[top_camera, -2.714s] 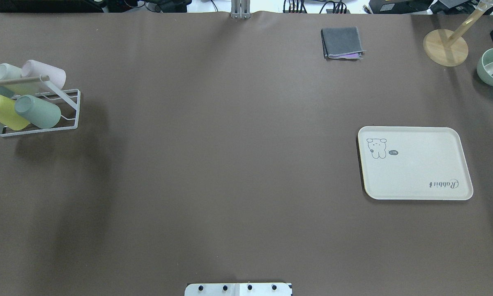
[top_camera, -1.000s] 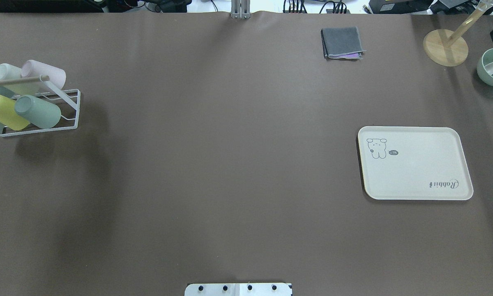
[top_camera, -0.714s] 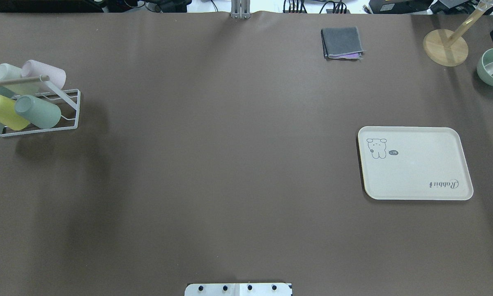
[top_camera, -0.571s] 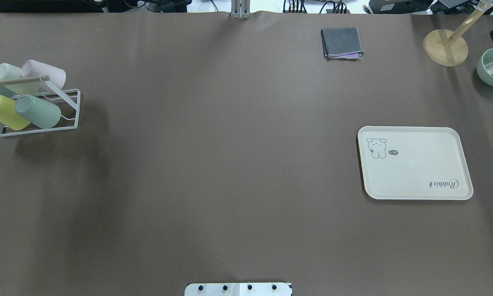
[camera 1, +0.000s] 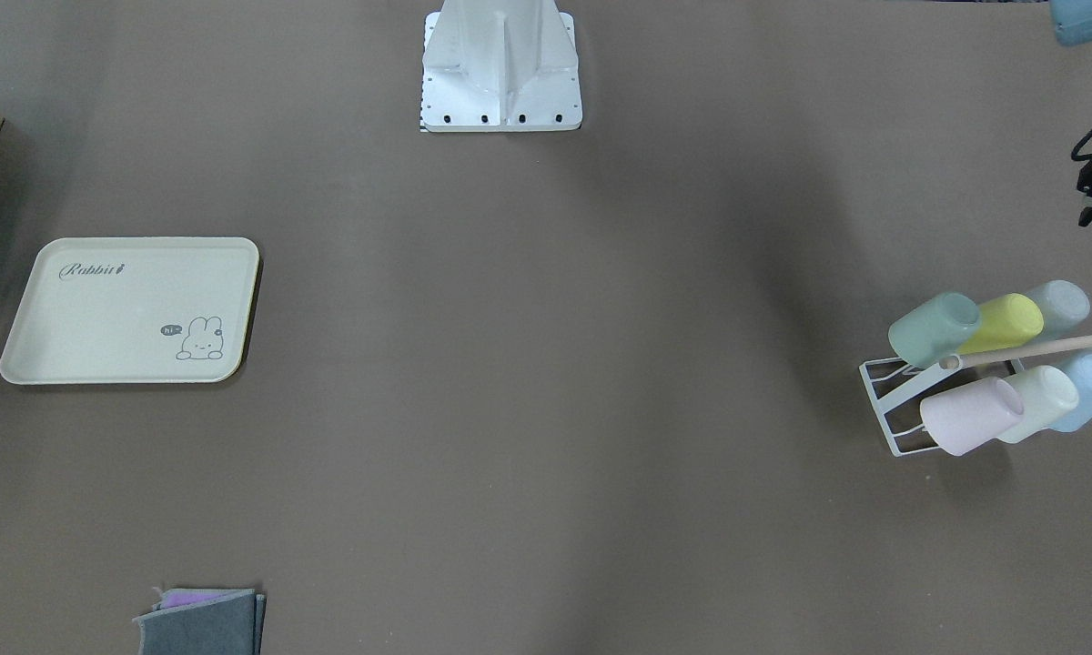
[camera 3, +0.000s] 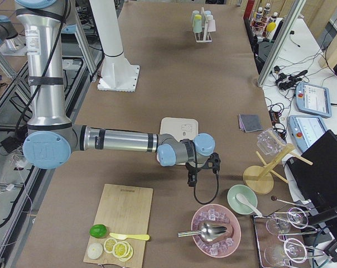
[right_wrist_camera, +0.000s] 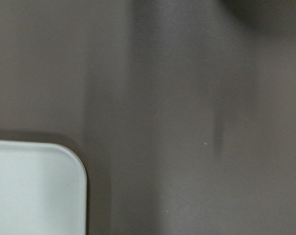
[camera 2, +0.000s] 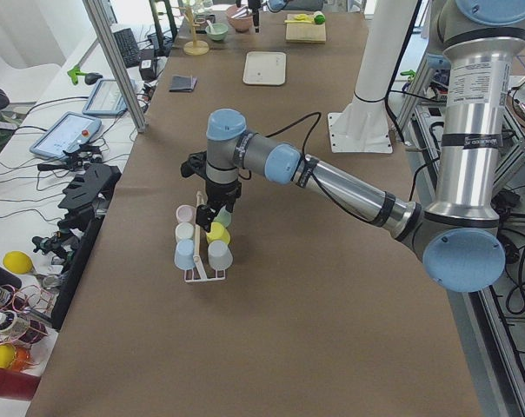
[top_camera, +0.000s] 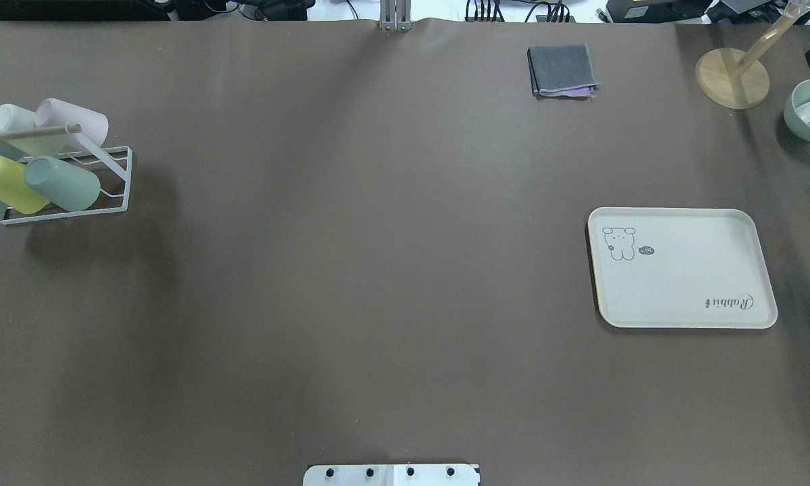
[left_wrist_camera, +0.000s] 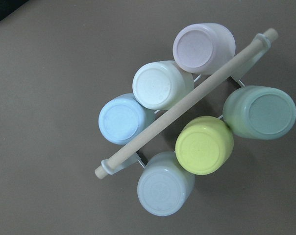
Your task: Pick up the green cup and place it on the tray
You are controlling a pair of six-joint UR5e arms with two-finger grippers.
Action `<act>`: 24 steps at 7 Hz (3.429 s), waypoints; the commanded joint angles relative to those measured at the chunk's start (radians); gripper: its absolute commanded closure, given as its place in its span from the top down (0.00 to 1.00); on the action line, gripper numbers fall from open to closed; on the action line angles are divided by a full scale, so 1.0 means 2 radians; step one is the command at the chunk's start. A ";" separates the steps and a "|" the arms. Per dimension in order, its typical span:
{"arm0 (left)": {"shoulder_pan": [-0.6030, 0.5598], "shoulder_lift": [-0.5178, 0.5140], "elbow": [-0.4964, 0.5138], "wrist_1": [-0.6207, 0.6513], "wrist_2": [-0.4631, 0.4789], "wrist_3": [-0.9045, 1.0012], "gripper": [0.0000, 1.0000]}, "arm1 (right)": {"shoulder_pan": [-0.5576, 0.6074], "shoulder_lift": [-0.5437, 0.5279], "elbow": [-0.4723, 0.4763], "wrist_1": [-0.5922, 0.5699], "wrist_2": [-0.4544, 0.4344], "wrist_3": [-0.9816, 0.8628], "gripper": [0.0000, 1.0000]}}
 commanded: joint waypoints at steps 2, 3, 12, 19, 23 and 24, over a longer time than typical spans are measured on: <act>0.087 -0.071 -0.023 0.130 0.119 0.006 0.99 | -0.057 0.012 -0.014 0.058 -0.018 0.080 1.00; 0.118 -0.072 -0.023 0.130 0.157 0.006 0.99 | -0.058 0.012 -0.012 0.061 -0.016 0.104 1.00; 0.321 -0.080 -0.036 0.179 0.480 0.163 0.99 | -0.109 -0.051 0.018 0.132 -0.014 0.166 0.89; 0.382 -0.092 0.066 0.186 0.625 0.254 0.99 | -0.112 -0.071 0.043 0.132 -0.005 0.164 0.00; 0.404 -0.090 0.107 0.177 0.643 0.252 0.98 | -0.130 -0.037 0.102 0.117 0.030 0.175 0.00; 0.405 -0.090 0.121 0.160 0.643 0.249 0.98 | -0.139 0.002 0.102 0.116 0.053 0.196 0.00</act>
